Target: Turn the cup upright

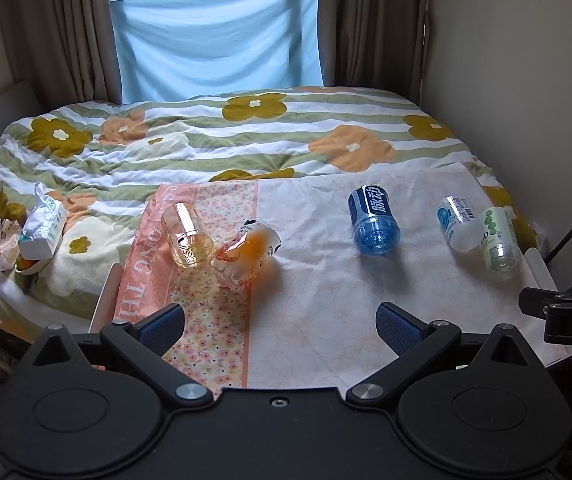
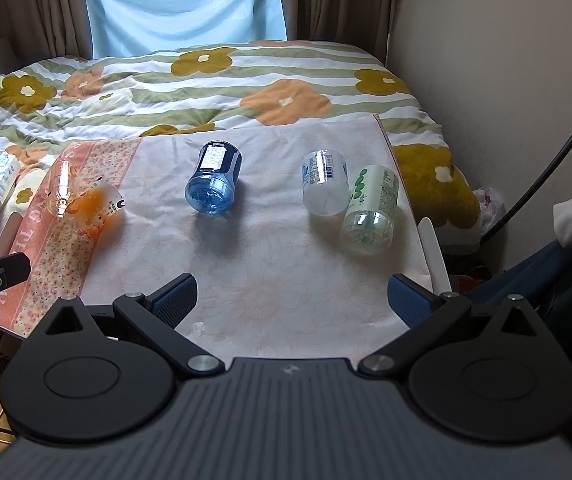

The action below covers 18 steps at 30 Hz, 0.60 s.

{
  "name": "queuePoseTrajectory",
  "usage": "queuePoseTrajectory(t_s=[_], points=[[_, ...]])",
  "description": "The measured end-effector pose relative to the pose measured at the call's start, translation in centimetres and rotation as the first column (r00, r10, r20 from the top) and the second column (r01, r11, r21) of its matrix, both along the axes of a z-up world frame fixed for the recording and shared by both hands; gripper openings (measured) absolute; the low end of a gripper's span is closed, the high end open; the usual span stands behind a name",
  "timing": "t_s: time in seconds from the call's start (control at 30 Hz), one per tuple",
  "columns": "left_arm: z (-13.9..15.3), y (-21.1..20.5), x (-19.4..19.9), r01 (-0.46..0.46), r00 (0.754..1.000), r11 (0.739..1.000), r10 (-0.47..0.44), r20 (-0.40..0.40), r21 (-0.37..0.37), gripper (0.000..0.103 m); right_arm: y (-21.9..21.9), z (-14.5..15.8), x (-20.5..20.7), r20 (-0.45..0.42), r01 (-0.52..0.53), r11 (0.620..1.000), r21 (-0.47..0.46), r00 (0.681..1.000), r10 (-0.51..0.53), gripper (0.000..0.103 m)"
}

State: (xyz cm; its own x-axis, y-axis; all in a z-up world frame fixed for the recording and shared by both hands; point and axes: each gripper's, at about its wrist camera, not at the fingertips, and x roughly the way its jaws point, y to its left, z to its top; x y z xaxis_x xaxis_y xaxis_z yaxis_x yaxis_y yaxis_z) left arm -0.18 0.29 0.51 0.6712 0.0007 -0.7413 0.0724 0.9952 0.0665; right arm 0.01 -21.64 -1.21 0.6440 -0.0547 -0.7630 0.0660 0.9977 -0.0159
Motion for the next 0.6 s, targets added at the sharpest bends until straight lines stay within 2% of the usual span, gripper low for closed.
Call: queuePoseTrajectory(t_s=[0.6], points=[[0.22,-0.06,-0.02,0.0,1.0,1.0,0.0,0.004,-0.002,0.103,0.14,-0.03,0.03,-0.004,-0.005,1.0,0.004,1.0,0.005,0.103]])
